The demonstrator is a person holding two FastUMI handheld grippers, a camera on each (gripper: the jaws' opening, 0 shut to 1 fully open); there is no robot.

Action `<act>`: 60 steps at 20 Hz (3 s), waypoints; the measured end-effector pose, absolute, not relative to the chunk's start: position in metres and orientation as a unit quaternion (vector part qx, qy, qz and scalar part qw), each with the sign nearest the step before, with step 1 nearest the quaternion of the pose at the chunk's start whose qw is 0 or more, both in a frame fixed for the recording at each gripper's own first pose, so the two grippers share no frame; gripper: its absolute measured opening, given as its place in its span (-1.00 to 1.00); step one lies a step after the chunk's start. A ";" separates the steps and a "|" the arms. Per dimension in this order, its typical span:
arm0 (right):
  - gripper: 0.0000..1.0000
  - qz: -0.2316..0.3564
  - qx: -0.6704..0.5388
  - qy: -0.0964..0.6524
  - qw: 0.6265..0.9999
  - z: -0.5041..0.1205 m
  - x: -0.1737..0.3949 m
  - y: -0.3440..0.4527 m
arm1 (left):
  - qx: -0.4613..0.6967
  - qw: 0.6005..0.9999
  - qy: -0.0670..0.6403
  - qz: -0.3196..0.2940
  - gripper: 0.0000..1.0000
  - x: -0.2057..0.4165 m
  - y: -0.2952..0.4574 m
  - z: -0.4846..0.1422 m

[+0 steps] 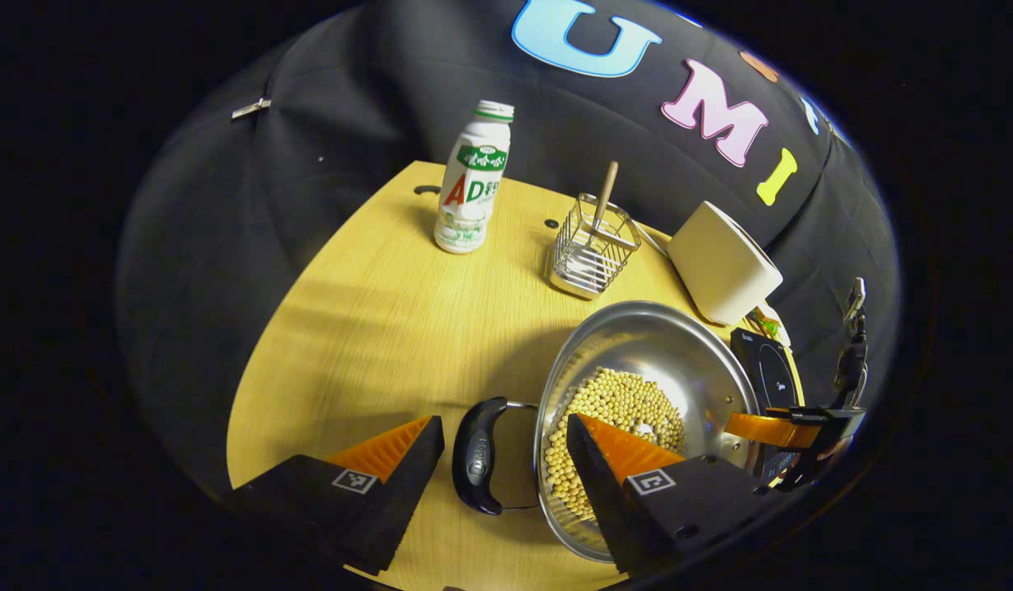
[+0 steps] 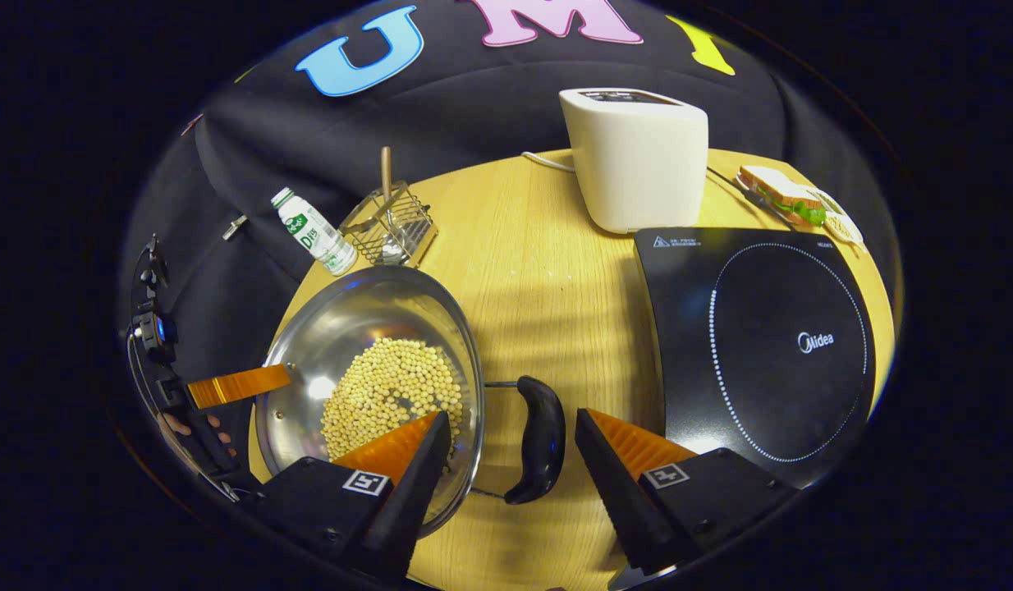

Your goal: First push the handle of the pot to place it horizontally, then grasp the pot with both hands and set it on the induction cooktop.

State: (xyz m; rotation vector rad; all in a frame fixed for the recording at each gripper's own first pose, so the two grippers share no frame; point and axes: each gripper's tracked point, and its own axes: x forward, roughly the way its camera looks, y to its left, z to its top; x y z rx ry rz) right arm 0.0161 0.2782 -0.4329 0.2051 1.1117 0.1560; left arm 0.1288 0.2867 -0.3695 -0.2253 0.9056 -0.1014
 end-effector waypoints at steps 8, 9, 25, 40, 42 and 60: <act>0.17 0.053 0.117 0.560 0.818 -0.454 0.015 0.284 | -0.093 0.878 0.466 -0.048 0.31 0.133 0.287 -0.389; 0.29 0.050 0.132 0.565 0.813 -0.467 0.016 0.287 | -0.093 0.877 0.469 -0.050 0.27 0.133 0.288 -0.391; 0.08 0.067 0.136 0.563 0.812 -0.411 0.010 0.267 | -0.058 0.887 0.455 -0.058 0.12 0.113 0.264 -0.347; 0.00 0.021 0.135 0.531 0.836 -0.338 0.007 0.078 | -0.063 0.883 0.449 -0.119 0.12 0.114 0.069 -0.308; 0.08 0.016 0.136 0.528 0.838 -0.336 0.013 0.051 | -0.068 0.881 0.452 -0.123 0.12 0.118 0.042 -0.310; 0.00 0.018 0.146 0.537 0.831 -0.379 0.063 -0.078 | -0.077 0.877 0.463 -0.108 0.12 0.158 -0.082 -0.354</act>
